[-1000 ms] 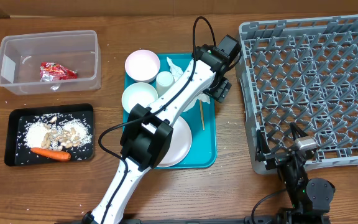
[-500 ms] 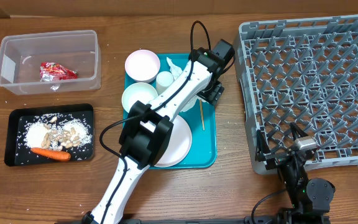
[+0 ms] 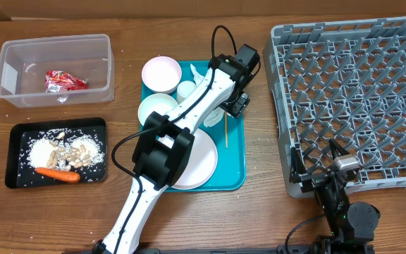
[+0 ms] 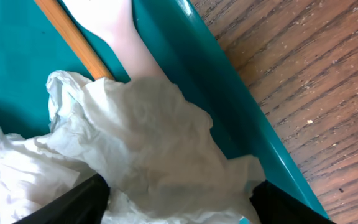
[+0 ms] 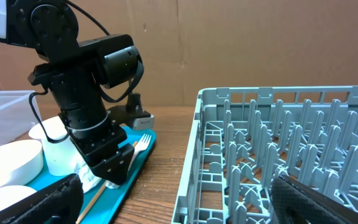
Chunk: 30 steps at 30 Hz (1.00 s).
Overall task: Sort waste into correct bins and load items into the dishwasher rack
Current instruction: 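Reach the left gripper to the white napkin and grasp it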
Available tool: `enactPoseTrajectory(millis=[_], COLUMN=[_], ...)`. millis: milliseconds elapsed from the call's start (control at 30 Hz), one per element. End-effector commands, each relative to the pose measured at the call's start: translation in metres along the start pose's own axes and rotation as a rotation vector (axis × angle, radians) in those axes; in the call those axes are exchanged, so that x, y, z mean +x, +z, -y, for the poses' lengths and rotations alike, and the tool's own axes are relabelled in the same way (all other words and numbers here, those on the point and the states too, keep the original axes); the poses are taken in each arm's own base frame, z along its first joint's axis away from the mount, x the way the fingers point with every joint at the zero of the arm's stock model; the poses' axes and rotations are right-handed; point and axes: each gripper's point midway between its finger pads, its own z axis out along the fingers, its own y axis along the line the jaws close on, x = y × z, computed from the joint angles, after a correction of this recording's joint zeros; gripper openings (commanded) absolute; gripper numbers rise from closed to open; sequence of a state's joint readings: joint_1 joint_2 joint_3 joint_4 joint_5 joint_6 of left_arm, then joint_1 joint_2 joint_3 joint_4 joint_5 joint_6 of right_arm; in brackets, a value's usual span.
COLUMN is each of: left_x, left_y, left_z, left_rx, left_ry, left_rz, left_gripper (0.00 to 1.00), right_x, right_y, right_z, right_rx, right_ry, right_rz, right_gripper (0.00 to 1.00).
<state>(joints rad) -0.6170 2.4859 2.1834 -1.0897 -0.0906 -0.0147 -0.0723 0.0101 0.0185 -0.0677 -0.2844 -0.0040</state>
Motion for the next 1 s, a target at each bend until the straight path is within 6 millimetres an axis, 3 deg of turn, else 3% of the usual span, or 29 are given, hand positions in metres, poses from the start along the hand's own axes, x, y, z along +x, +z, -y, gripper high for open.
enactPoseTrajectory(millis=[0,167,233,300,567,667,733,833,867,967], left_x=[0.003,-0.001,-0.003,-0.004,-0.018,-0.02,-0.019,-0.018,-0.021,-0.034], left_y=[0.007,0.002,0.001,-0.002,-0.04,-0.046,-0.046,-0.05,-0.06,-0.092], left_z=[0.0,0.0,0.0,0.0,-0.004,-0.003,-0.003,-0.004,-0.005,-0.013], left_rx=[0.001,0.001,0.001,0.001,0.003,0.007,0.007,0.006,0.006,0.008], left_ry=[0.019,0.018,0.018,0.018,-0.008,-0.017,-0.016,-0.016,-0.027,-0.094], left_rz=[-0.015,-0.001,0.003,0.009,0.066,0.078,0.072,0.07,0.09,0.168], left_gripper=[0.71,0.55,0.54,0.44,0.41,0.29,0.27,0.1,0.04,0.04], right_x=[0.002,0.002,0.002,0.002,0.002,0.002,0.002,0.002,0.002,0.002], right_y=[0.0,0.0,0.0,0.0,0.0,0.0,0.0,0.0,0.0,0.0], right_z=[0.002,0.002,0.002,0.002,0.002,0.002,0.002,0.002,0.002,0.002], right_rx=[0.007,0.007,0.007,0.007,0.007,0.007,0.007,0.007,0.007,0.007], right_ry=[-0.001,-0.001,-0.001,-0.001,-0.001,-0.001,-0.001,-0.001,-0.001,-0.001], right_rz=[0.004,0.004,0.004,0.004,0.004,0.004,0.004,0.004,0.004,0.004], right_gripper=[1.0,1.0,1.0,1.0,1.0,1.0,1.0,1.0,1.0,1.0])
